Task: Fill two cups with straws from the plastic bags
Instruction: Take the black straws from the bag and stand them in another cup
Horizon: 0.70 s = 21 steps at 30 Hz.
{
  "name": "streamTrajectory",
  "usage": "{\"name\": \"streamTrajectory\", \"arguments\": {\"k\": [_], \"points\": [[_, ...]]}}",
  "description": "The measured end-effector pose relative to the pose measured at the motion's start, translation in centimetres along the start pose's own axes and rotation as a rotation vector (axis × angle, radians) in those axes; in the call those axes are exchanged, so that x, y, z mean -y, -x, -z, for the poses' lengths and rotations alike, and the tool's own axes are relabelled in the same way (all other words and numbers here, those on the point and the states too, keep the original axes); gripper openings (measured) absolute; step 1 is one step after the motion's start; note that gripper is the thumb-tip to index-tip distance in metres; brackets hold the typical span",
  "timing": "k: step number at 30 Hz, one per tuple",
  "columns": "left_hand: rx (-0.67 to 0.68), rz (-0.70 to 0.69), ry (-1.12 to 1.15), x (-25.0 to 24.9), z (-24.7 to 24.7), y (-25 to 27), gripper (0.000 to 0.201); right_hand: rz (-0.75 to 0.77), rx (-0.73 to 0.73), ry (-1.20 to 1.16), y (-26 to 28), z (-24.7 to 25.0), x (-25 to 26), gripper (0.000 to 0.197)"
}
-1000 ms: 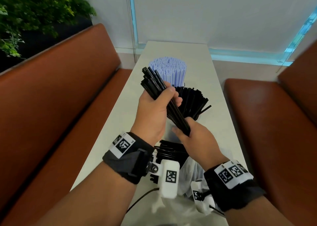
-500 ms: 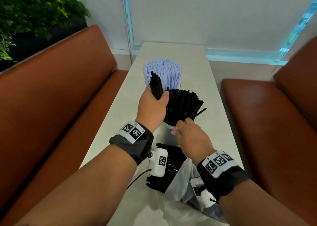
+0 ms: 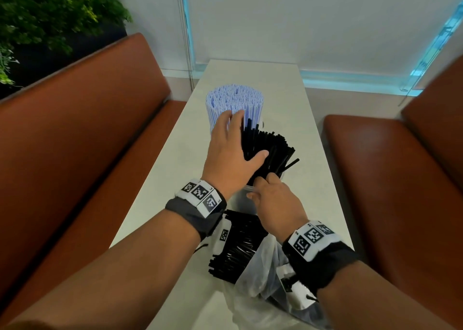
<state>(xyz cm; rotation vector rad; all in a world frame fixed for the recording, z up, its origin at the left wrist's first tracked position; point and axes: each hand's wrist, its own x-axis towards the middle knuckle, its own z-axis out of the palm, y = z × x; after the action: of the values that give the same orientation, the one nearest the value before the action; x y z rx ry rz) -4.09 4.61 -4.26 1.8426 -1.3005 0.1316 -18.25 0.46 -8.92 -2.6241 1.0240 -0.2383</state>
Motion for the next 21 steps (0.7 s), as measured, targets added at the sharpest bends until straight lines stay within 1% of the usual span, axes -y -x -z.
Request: {"name": "streamTrajectory", "arguments": {"k": [2,4,5,8,9,11,13,14,15,18,20,21], "points": [[0.114,-0.115,-0.124,-0.1,-0.4,-0.3,0.076,-0.002,0.003,0.007,0.0,0.0,0.0,0.024],[0.232,-0.164,-0.214,0.2,-0.9,-0.5,0.073,0.009,0.008,0.013,0.1,0.0,-0.1,0.025],[0.246,-0.168,-0.223,0.3,-0.9,-0.7,0.072,0.015,0.006,0.017,0.1,0.0,-0.1,0.024],[0.156,-0.205,-0.172,0.2,-1.1,-1.4,0.074,0.004,0.006,0.026,0.0,0.0,-0.1,0.022],[0.19,-0.236,-0.199,0.1,-1.2,-1.6,0.074,0.0,0.017,0.022,-0.1,0.1,0.0,0.023],[0.312,-0.284,-0.293,-0.1,-1.4,-1.8,0.067,0.002,0.031,0.009,-0.1,0.1,0.0,0.028],[0.334,-0.274,-0.278,-0.4,-0.7,-2.1,0.058,0.004,0.015,0.012,-0.2,0.0,0.0,0.026],[0.3,-0.266,-0.231,-0.7,-0.1,-2.1,0.055,-0.004,0.014,0.021,-0.2,0.0,-0.1,0.024],[0.23,-0.267,-0.175,-0.9,0.6,-1.9,0.052,-0.01,0.015,0.03,-0.2,0.0,-0.1,0.023],[-0.02,-0.237,0.031,-0.8,2.7,0.0,0.039,0.009,0.013,0.054,-0.2,0.2,-0.2,0.019],[-0.096,-0.143,0.125,0.0,3.8,2.4,0.031,0.02,0.005,0.067,0.0,0.3,-0.2,0.018],[-0.096,-0.074,0.161,0.6,4.2,3.9,0.027,0.027,0.001,0.06,0.1,0.3,-0.1,0.017]]}}
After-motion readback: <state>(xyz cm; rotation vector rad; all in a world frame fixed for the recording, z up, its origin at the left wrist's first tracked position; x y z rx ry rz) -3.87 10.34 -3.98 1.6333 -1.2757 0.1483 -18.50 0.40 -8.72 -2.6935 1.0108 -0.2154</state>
